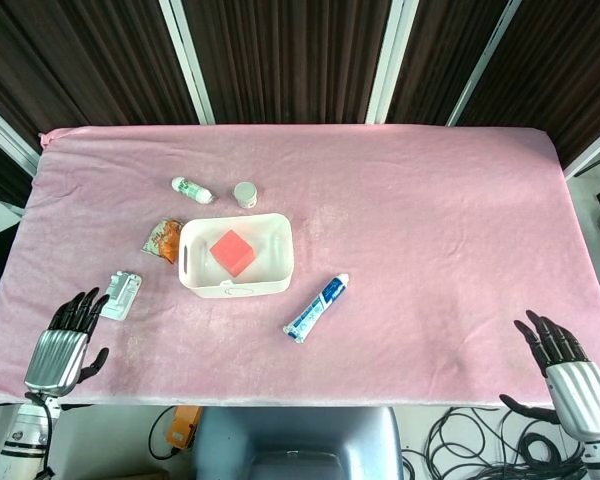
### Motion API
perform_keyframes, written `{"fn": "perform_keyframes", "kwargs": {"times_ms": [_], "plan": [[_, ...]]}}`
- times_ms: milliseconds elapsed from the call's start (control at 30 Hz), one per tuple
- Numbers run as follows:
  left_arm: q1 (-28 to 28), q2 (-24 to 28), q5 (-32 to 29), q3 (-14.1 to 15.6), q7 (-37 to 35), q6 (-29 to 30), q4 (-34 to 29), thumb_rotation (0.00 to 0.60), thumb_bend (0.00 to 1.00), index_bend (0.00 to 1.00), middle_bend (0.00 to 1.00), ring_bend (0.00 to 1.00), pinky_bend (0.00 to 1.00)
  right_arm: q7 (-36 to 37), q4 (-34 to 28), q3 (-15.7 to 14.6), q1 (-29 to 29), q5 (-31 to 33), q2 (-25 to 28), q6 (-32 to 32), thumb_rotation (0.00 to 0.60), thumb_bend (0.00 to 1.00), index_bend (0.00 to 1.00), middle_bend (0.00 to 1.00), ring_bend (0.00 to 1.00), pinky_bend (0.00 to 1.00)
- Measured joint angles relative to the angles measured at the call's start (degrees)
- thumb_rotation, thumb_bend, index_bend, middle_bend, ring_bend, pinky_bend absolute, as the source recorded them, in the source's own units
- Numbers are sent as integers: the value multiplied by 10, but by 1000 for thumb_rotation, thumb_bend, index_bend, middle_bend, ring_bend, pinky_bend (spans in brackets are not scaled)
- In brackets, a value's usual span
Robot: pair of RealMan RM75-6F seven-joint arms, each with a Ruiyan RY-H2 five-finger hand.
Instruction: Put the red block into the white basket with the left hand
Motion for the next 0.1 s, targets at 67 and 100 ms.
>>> {"fn": "perform_keyframes", "kwargs": {"times_ms": [67,100], "plan": [[6,1,2,-4,-2,2,4,600,354,0,0,0,136,-2,2,-2,-1,-2,-1,0,600,101,0,0,4,229],[9,1,1,-7,-3,3,4,600,354,0,0,0,136,-2,2,-2,-1,-3,-1,0,600,101,0,0,4,229]]}}
